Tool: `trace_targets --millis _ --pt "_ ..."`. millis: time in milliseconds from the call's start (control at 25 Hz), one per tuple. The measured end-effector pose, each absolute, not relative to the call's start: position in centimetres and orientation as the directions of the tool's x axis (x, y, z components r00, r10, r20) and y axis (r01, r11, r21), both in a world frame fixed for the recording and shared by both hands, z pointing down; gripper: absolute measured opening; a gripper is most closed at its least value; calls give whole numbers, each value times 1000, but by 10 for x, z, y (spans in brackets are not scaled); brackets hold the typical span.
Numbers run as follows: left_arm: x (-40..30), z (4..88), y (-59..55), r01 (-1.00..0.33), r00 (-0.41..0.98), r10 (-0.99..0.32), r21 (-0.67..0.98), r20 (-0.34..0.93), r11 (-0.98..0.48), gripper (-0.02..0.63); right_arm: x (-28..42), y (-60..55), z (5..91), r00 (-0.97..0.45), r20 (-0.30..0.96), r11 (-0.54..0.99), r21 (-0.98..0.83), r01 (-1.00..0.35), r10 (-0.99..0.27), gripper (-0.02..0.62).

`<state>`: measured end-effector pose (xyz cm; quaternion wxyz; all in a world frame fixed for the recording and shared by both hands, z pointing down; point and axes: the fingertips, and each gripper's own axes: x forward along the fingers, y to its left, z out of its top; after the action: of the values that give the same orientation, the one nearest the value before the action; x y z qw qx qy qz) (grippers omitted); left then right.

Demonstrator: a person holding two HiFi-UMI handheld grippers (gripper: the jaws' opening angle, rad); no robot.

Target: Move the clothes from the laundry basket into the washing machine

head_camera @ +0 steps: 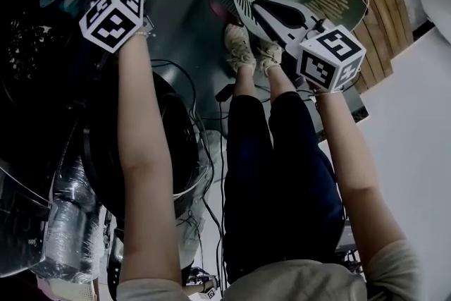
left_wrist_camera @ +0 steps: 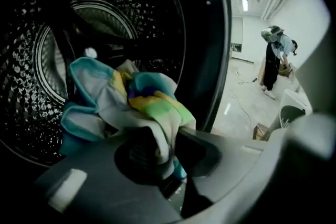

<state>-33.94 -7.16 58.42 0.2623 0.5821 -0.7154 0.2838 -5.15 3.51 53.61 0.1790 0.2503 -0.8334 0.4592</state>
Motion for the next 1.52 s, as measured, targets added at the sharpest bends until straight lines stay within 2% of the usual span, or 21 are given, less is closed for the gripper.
trace_targets --millis 120,320,480,560,640,760,840,960,1080,1400,1480,1520 --pt "-362 578 -91 -968 -251 -690 -164 679 191 74 -53 32 539 -806 534 450 -672 -588 -255 38" --pt "-422 549 -124 -887 -455 -704 -345 546 306 74 -59 26 540 -806 531 452 -670 -589 -262 38" --pt "-458 529 -140 -817 -551 -681 -480 483 320 75 -55 19 540 -800 532 449 -665 -597 -276 38" --pt "-472 524 -137 -783 -603 -645 -502 470 367 75 -52 16 538 -801 522 444 -668 -598 -292 38" --pt "-473 542 -127 -792 -608 -596 -455 525 407 92 -49 15 537 -800 518 444 -666 -599 -302 38" --pt "-447 578 -117 -867 -492 -590 -300 641 397 258 -48 16 537 -798 518 434 -669 -603 -309 38" --pt "-432 581 -108 -884 -453 -608 -238 652 403 294 -49 19 530 -800 511 438 -670 -599 -313 38" --pt "-407 570 -92 -898 -406 -636 -160 656 409 299 -45 19 513 -800 502 452 -660 -600 -329 40" --pt "-364 541 -83 -931 -300 -711 -32 636 365 299 -37 17 487 -793 490 456 -648 -609 -363 40" --pt "-198 379 -37 -945 85 -859 315 505 92 295 -13 18 354 -785 435 500 -608 -617 -440 38" --pt "-159 332 -25 -927 186 -864 374 468 3 261 -9 25 317 -797 421 550 -577 -604 -434 25" --pt "-144 310 -20 -922 218 -864 385 455 -31 212 -8 29 298 -806 411 576 -563 -592 -426 18"
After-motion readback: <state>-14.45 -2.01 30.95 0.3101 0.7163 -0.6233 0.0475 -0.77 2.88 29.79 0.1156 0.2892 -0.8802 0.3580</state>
